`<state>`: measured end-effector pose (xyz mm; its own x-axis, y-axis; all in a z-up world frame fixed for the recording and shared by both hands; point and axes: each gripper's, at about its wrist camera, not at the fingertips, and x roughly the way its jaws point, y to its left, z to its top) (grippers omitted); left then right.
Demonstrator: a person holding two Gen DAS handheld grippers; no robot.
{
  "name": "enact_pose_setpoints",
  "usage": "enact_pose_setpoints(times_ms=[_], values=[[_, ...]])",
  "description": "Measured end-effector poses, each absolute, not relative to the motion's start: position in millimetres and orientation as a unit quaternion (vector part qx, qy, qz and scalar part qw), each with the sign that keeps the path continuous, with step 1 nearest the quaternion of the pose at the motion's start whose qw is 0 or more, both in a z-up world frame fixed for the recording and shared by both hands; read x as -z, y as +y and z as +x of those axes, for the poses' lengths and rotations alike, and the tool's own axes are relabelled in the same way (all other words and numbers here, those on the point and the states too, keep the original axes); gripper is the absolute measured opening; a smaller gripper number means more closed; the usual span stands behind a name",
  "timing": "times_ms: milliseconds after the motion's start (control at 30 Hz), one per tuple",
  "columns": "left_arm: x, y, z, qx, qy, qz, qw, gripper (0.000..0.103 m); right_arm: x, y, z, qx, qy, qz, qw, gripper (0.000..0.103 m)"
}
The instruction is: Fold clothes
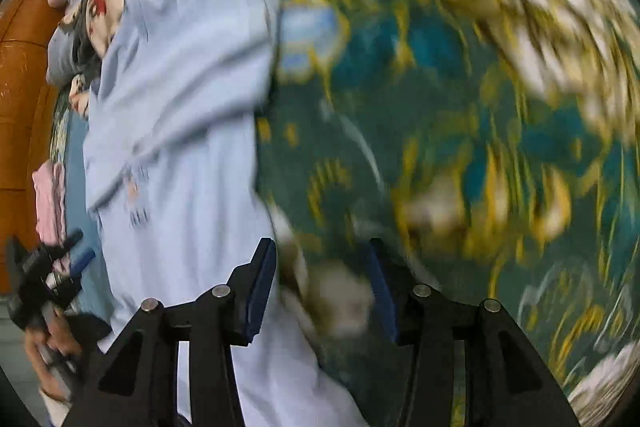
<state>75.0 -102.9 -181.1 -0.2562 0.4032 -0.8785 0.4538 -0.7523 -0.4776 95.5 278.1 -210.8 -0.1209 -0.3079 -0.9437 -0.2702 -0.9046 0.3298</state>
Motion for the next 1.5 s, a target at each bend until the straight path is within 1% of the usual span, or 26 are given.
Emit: enact_pose_setpoints(times_ms=[133, 267, 400, 467, 500, 700, 767, 833, 967, 1100, 1200, 1333, 1400, 1433, 1467, 1500], values=[[177, -93, 84, 0.696, 0.339, 0.633, 0.003, 0.054, 210, 275, 129, 0.705, -0.222, 0.673, 0.021, 0.048], [160, -93, 92, 0.710, 0.345, 0.613, -0.010, 0.055, 215, 267, 155, 0.699, -0.207, 0.684, 0.030, 0.048], [149, -98, 103, 0.715, 0.353, 0.603, -0.006, 0.056, 213, 251, 174, 0.707, -0.165, 0.687, 0.045, 0.047], [145, -100, 106, 0.718, 0.351, 0.601, -0.001, 0.056, 208, 249, 179, 0.713, -0.144, 0.685, 0.034, 0.023], [144, -101, 108, 0.718, 0.350, 0.601, 0.001, 0.056, 204, 251, 181, 0.717, -0.140, 0.683, 0.027, 0.004], [144, -98, 110, 0.717, 0.330, 0.614, 0.010, 0.057, 191, 277, 195, 0.733, -0.111, 0.670, -0.022, 0.004], [146, -94, 109, 0.714, 0.318, 0.624, 0.010, 0.057, 200, 291, 199, 0.723, -0.131, 0.677, -0.036, 0.004], [149, -87, 105, 0.707, 0.299, 0.640, 0.015, 0.057, 202, 301, 205, 0.723, -0.159, 0.672, -0.036, 0.004], [162, -73, 100, 0.686, 0.259, 0.680, 0.023, 0.057, 192, 303, 205, 0.738, -0.145, 0.658, -0.036, 0.004], [177, -69, 99, 0.658, 0.249, 0.710, 0.031, 0.057, 184, 314, 200, 0.745, -0.145, 0.649, -0.042, 0.004], [188, -65, 99, 0.634, 0.235, 0.735, 0.037, 0.057, 187, 321, 204, 0.743, -0.138, 0.654, -0.042, 0.004], [198, -49, 99, 0.614, 0.202, 0.762, 0.022, 0.056, 196, 332, 214, 0.733, -0.144, 0.664, -0.037, 0.004], [199, -39, 100, 0.611, 0.185, 0.770, 0.008, 0.052, 197, 332, 213, 0.730, -0.146, 0.666, -0.035, 0.005], [199, -35, 100, 0.612, 0.175, 0.771, 0.003, 0.046, 196, 332, 211, 0.730, -0.146, 0.667, -0.033, 0.005], [197, -31, 101, 0.616, 0.162, 0.771, -0.001, 0.029, 195, 332, 209, 0.730, -0.146, 0.667, -0.031, 0.005], [195, -27, 101, 0.620, 0.150, 0.770, -0.005, 0.021, 193, 331, 206, 0.730, -0.148, 0.666, -0.030, 0.005]])
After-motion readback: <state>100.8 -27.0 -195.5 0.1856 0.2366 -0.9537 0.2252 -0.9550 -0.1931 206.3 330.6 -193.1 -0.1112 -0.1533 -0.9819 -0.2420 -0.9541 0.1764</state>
